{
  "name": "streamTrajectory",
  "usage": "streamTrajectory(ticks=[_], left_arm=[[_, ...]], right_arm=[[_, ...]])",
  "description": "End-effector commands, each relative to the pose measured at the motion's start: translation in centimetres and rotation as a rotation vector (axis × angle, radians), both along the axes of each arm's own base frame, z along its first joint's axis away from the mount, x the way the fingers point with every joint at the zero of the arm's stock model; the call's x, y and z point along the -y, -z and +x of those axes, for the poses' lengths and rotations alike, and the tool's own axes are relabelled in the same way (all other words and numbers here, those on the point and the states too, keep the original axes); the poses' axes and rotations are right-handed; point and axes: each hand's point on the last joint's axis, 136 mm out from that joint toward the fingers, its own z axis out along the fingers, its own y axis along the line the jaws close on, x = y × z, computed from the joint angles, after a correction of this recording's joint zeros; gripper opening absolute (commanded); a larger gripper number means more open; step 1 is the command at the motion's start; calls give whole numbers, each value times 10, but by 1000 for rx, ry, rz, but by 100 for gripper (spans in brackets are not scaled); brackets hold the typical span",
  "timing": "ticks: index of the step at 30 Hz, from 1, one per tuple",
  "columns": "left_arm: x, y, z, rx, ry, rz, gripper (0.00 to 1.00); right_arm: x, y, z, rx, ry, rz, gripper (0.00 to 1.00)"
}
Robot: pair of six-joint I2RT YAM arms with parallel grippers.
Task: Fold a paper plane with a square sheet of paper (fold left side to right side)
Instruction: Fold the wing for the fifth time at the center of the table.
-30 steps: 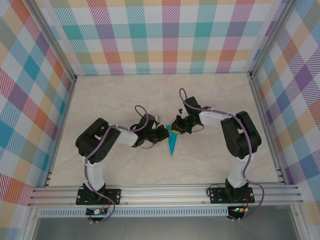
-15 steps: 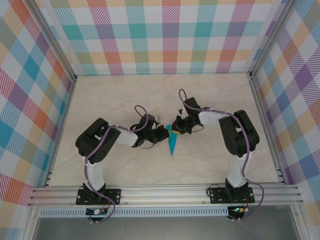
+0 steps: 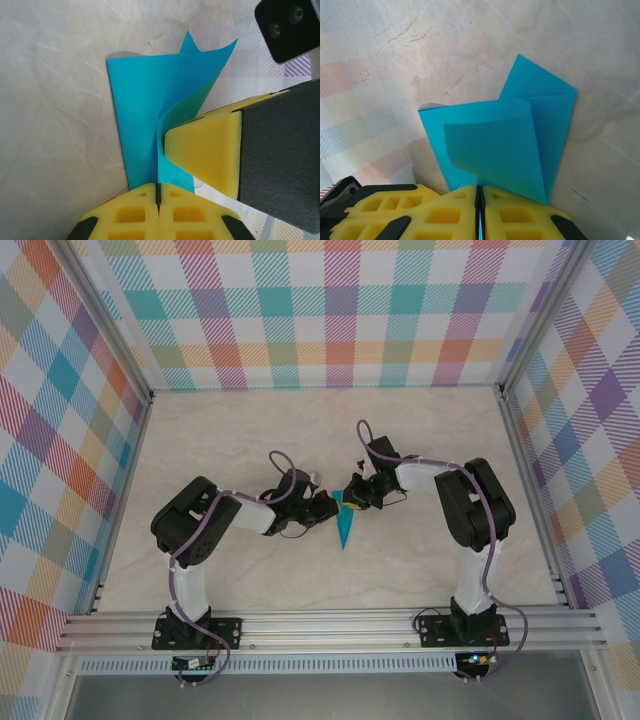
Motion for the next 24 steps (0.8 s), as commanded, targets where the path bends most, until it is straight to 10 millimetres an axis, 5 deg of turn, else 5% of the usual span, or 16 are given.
streamTrajectory(ticks=[1,12,18,24], left_arm=[[-26,27,-13,-57,-28,114,0],[-30,-29,-17,43,-4,89,29],[-7,-57,-39,64,88,16,26],[26,-61,-58,45,164,-40,22]], right_arm=[[14,29,-16,-58,-11,-83,11],[30,44,-35,-93,-7,-142,11],[29,42,-34,-83,-8,-140,11],[28,41,-33,-82,-12,-136,11]])
